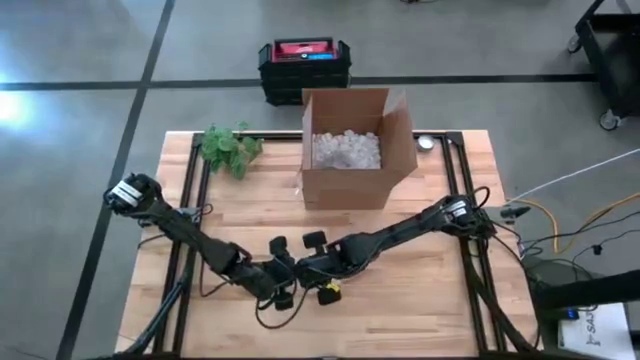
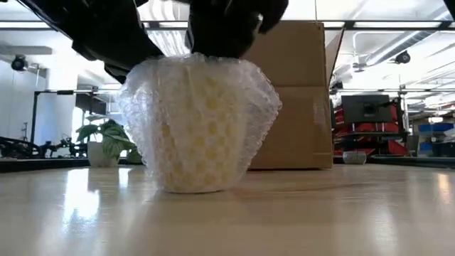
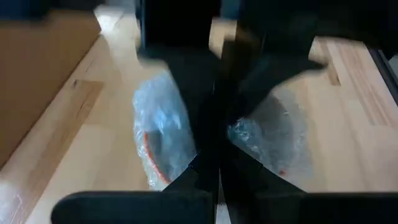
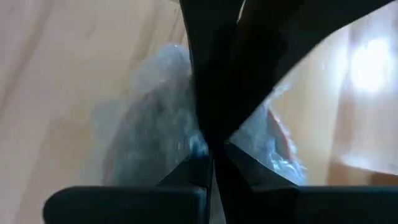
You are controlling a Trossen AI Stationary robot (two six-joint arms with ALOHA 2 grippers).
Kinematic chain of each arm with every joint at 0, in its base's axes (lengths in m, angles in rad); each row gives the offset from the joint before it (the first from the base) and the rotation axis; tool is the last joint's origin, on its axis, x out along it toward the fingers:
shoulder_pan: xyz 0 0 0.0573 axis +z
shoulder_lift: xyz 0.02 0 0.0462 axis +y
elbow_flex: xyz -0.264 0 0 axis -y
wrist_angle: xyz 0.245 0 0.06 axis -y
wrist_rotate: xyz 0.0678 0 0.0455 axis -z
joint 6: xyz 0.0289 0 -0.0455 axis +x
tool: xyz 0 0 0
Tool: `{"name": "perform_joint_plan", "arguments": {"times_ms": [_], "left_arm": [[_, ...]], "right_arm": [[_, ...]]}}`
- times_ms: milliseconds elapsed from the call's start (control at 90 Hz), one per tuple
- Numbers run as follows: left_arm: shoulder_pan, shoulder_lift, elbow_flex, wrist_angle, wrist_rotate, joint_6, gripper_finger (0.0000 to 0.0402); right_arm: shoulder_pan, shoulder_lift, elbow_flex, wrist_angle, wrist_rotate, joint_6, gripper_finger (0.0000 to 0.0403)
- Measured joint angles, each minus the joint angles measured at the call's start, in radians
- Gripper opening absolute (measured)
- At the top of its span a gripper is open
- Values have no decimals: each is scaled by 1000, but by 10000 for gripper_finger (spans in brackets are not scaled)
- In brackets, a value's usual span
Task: Wrap mug
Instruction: Wrap the yellow mug with bubble wrap
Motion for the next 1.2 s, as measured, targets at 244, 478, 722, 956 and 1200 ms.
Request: {"name": "perform_joint_plan", "arguments": {"times_ms": [244,478,722,956,1200], "left_arm": [[-7,-99,10,-64,48,3,0],[-29,-164,21,-102,298,-24,0],[5,-105,10,-89,66,-7,0],[49,-31,6,-48,176,-23,0],[49,21,9,-15,171,-18,0]], "right_arm": [[0,0,-30,14,-10,22,2],[2,7,9,1,-11,0,2],[2,9,22,16,-18,-12,2],[2,10,22,15,-16,-12,2],[10,9,112,-136,-18,-20,2]]}}
